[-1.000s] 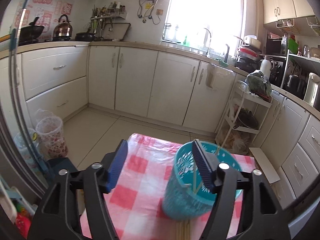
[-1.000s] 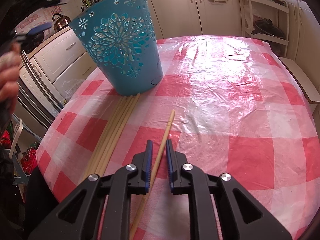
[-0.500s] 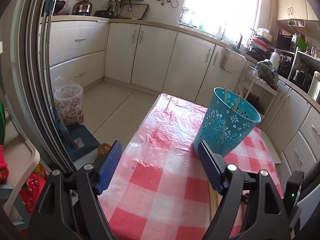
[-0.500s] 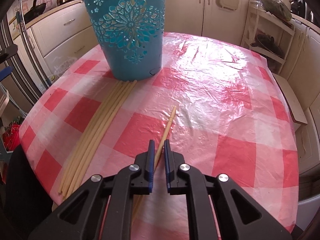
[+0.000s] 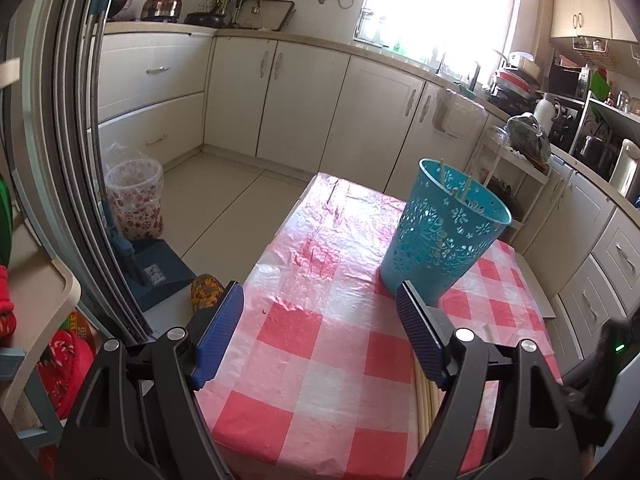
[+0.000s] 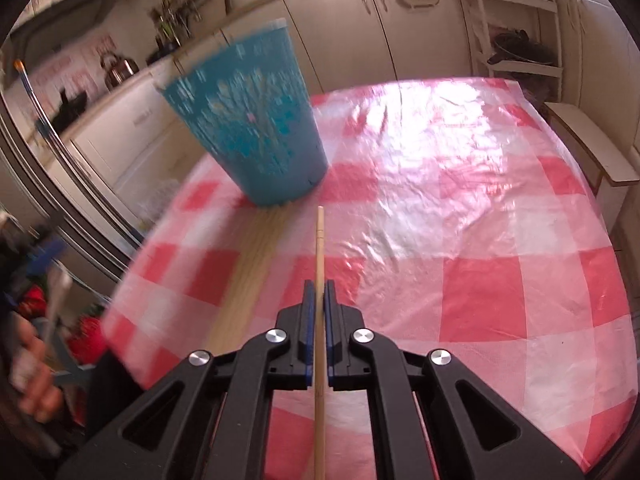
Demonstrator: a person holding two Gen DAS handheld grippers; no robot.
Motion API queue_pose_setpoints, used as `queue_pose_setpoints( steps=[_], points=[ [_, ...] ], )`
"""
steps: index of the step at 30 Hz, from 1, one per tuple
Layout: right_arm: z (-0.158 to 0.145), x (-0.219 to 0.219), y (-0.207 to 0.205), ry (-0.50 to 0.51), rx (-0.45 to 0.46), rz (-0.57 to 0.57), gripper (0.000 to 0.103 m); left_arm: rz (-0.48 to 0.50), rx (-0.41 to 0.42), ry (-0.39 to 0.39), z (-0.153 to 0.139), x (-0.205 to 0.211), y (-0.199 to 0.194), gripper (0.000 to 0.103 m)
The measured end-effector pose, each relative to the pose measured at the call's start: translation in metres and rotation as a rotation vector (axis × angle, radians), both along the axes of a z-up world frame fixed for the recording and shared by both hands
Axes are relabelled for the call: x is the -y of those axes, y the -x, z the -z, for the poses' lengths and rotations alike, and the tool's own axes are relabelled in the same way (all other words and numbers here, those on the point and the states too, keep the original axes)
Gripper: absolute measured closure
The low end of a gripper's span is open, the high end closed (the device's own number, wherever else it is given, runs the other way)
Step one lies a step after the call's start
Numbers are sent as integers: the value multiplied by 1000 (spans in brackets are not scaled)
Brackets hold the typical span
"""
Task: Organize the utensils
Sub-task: 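Lift the held stick over the teal basket and open the right tool, then return the right tool to the bundle and grasp another wooden stick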
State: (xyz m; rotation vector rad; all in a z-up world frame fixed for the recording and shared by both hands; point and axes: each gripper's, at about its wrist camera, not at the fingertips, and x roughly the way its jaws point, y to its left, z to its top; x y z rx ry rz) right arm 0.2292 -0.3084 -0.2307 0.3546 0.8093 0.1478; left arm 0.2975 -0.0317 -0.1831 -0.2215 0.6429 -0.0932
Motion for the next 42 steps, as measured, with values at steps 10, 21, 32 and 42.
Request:
queue_pose_setpoints(
  steps=[10,21,32,42],
  points=[
    [-98,5,-26,-146,266,-20,98,-2,-33,9,9,1,0,28],
    [-166,-13,-133,-108,501,101,98,46,-17,-19,8,16,9,27],
    [-135,-28,-183,13,377,86,98,23,-57,21,19,6,-2,27],
    [-130,-26,-142,31,358,36,97,11,-37,19,8,5,7,24]
  ],
)
